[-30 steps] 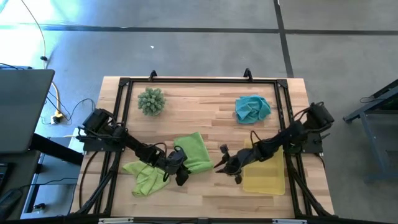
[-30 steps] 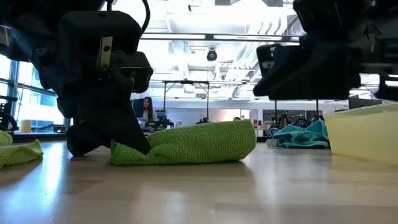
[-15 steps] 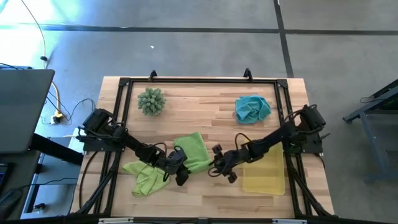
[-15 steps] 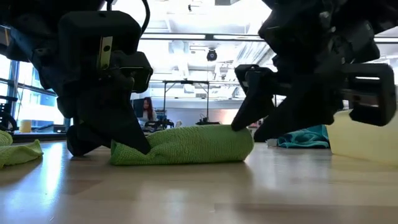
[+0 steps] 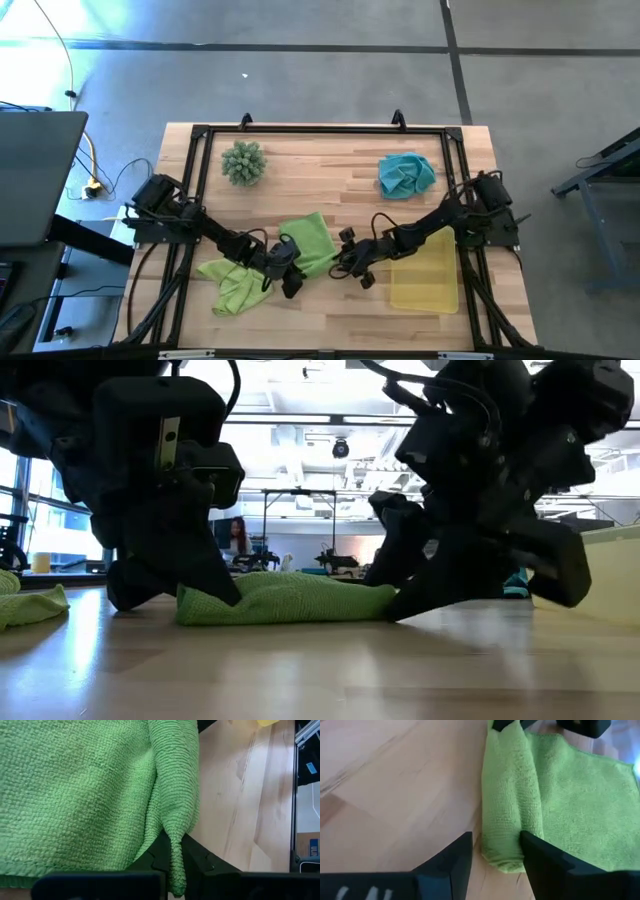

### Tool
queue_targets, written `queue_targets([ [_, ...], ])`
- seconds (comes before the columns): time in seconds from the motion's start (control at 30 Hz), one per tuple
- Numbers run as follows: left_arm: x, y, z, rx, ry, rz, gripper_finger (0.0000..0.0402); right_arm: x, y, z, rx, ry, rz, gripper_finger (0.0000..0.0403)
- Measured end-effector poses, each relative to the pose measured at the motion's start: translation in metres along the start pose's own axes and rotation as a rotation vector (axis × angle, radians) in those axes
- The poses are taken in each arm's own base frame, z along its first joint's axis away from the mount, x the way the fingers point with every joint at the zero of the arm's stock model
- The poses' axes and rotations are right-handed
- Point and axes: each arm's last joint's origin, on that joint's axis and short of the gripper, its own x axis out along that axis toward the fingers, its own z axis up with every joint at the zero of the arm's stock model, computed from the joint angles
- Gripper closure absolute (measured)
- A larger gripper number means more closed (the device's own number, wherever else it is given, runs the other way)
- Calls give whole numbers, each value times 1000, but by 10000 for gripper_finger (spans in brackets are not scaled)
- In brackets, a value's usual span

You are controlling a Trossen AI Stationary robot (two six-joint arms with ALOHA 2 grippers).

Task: Roll microfiber towels into tight, uniform cylinder then place into a basket
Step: Roll the green cloth

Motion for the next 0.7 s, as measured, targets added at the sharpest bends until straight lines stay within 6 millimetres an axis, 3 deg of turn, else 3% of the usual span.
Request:
queue_targets([
  [0.23,-4,-1,1,-12,0,-4,377,7,4,-4,62,3,-29,257],
  [0.47,-6,-4,2,-22,38,-33,300,8,2,-10,135,65,-21,334],
  [0.6,-15,-8,5,76,47,-50,270,8,0,-12,181,64,12,387],
  [0.7,-31,-11,9,143,55,-38,265,9,-6,-14,239,57,65,395],
])
